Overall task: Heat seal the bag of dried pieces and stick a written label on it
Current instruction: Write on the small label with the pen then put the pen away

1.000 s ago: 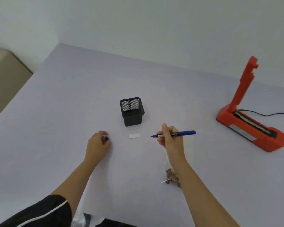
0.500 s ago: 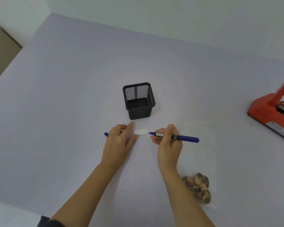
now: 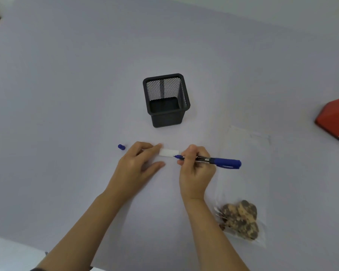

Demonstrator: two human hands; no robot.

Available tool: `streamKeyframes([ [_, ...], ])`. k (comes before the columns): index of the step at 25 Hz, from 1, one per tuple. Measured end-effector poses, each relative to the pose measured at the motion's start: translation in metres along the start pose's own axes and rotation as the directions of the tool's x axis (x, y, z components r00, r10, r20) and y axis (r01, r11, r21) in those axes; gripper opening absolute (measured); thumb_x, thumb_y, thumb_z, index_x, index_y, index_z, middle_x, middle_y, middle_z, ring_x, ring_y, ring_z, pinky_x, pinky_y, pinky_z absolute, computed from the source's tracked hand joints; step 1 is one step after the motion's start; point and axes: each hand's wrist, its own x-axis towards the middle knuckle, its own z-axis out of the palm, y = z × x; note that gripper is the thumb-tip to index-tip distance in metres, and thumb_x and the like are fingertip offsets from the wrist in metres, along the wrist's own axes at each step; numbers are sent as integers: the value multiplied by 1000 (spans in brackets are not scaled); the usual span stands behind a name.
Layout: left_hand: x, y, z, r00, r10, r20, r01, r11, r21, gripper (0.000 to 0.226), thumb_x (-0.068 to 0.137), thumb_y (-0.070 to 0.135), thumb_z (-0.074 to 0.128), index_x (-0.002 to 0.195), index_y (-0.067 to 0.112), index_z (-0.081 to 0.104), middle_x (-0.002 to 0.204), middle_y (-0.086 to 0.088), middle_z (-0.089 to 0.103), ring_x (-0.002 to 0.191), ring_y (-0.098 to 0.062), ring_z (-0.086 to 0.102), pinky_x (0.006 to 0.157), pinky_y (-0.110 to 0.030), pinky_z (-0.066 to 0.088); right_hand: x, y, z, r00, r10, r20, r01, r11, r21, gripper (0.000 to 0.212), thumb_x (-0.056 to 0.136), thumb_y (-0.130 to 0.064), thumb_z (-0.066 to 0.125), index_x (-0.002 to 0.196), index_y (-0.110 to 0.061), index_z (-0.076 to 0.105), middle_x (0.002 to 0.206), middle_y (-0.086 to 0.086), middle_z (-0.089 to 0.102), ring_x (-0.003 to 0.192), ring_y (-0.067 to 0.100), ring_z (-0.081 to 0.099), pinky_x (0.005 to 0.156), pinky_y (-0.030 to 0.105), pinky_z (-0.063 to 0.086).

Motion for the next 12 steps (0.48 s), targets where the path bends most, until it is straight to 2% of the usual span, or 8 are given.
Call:
streamKeyframes([
  [2,3,-2,-3,1000,10,12,-10,1000,-4,39,80,34,65,110,8,68,98,-8,60,75,-4,45,71,-1,37,1,0,1,999,-20,32,19,1000,24,27,87,-56,47,70,-36,54,65,-8,59,58,13,62,55,28,54],
  [3,4,-2,-4,1000,12,29,-12,1000,0,38,81,35,63,108,8,69,98,-7,61,73,-4,46,70,-3,37,1,0,1,998,-45,37,45,999,2,29,87,-55,48,68,-33,54,65,-3,59,59,18,61,56,30,53],
  [6,6,-1,-5,998,0,56,0,1000,-2,31,80,31,69,102,9,72,93,-4,62,68,-8,50,65,-8,39,0,2,2,995,-90,46,93,993,-73,54,88,-51,50,61,-4,51,59,10,57,55,21,54,57,23,47],
  [8,5,-1,-4,998,12,55,-11,1000,-12,26,79,29,71,97,10,71,88,-2,62,64,-9,51,63,-8,39,-1,3,3,994,-87,65,93,991,-95,58,89,-49,51,60,1,51,58,11,57,54,21,53,55,23,46],
  [12,3,-5,-7,996,34,88,-32,999,-26,36,81,34,67,110,12,67,93,-1,61,71,-8,50,66,-6,39,-2,4,4,984,-135,117,149,982,-117,52,91,-43,50,60,-1,52,58,10,56,55,17,52,54,22,46],
])
